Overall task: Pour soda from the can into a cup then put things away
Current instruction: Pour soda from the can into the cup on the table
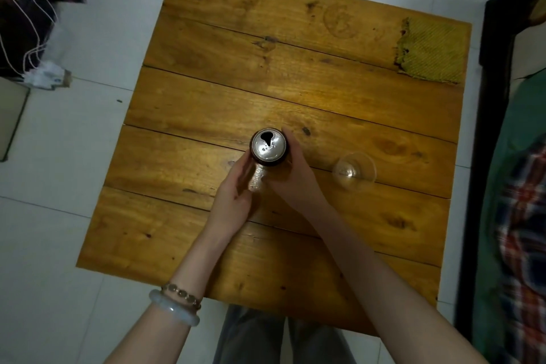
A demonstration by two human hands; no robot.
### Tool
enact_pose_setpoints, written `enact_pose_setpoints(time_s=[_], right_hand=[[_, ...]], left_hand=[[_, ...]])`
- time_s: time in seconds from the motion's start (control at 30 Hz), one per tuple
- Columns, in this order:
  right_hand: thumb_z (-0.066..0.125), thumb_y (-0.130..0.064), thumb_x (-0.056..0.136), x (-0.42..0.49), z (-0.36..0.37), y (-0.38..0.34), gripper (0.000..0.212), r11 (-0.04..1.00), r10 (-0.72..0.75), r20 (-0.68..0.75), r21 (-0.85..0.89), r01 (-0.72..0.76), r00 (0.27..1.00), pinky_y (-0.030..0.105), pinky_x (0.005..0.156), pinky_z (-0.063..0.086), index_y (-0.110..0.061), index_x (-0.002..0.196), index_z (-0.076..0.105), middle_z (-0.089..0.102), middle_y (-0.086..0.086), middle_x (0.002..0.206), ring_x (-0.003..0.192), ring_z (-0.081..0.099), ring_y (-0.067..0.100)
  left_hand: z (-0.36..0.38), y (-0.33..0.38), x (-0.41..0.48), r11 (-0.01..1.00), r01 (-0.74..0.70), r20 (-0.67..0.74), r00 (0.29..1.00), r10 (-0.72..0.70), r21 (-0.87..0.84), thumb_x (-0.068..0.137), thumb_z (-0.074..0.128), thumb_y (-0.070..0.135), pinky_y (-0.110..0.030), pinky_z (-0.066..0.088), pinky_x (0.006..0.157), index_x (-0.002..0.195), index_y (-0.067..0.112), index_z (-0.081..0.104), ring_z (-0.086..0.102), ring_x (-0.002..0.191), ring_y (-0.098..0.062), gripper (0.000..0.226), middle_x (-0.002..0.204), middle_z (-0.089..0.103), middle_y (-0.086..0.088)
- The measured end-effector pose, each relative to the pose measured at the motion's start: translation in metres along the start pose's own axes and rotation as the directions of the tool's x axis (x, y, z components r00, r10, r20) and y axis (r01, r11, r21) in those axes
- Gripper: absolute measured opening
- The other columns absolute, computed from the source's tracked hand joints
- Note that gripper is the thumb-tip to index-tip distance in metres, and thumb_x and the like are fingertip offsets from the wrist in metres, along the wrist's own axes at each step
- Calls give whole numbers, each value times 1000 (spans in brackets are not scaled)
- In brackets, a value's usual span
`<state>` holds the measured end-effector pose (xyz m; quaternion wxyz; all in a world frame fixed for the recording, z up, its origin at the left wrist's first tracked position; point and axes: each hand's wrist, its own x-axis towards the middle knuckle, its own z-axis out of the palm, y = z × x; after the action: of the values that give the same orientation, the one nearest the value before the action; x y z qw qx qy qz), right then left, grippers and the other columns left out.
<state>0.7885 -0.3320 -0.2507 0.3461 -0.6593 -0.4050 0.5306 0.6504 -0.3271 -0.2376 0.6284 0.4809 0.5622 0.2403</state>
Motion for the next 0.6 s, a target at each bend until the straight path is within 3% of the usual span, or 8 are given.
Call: enact_pose_setpoints(time_s=[0.1, 0.17, 0.37, 0.47, 0.6], right_hand=[[70, 5, 70, 7, 9, 4, 84, 1000, -14, -78, 20, 16, 997, 11, 100, 36, -19, 141, 31, 47, -9, 130, 124, 44, 7], [76, -4, 69, 11, 14, 3, 76, 1000, -21, -134, 18, 23, 991, 5, 92, 37, -19, 135, 40, 51, -13, 122, 116, 47, 0], [84, -24, 65, 20, 18, 8, 67, 997, -66, -203, -60, 55, 977, 15, 89, 44, -29, 120, 47, 59, -10, 118, 107, 55, 1], [84, -26, 65, 20, 19, 6, 64, 991, -98, -226, -111, 75, 969, 24, 89, 48, -27, 119, 49, 60, -11, 114, 107, 56, 6], [84, -23, 65, 16, 19, -8, 63, 988, -129, -223, -117, 104, 966, 12, 85, 44, -22, 119, 51, 60, -13, 111, 104, 55, 0]], left_hand=[[-4, -4, -2, 1000, -28, 4, 1000, 28, 7, 72, 23, -33, -11, 30, 106, 140, 4, 33, 38, 132, -9, 78, 140, 42, -4], [-7, -6, -1, 999, -26, 14, 1000, 26, 23, 72, 25, -33, -11, 30, 106, 141, 7, 31, 37, 132, -6, 80, 140, 41, -2], [-9, -8, 3, 993, -45, 13, 999, 44, 107, 74, 31, -28, -12, 30, 106, 130, 28, 34, 37, 129, -2, 80, 130, 41, 16], [-12, -10, 1, 990, -36, 30, 999, 32, 134, 74, 31, -28, -15, 31, 108, 136, 25, 33, 36, 132, -6, 81, 136, 41, 9], [-22, 1, -3, 990, -75, 62, 996, 67, 121, 75, 31, -28, -22, 33, 110, 138, 16, 35, 38, 133, -9, 78, 142, 41, -3]])
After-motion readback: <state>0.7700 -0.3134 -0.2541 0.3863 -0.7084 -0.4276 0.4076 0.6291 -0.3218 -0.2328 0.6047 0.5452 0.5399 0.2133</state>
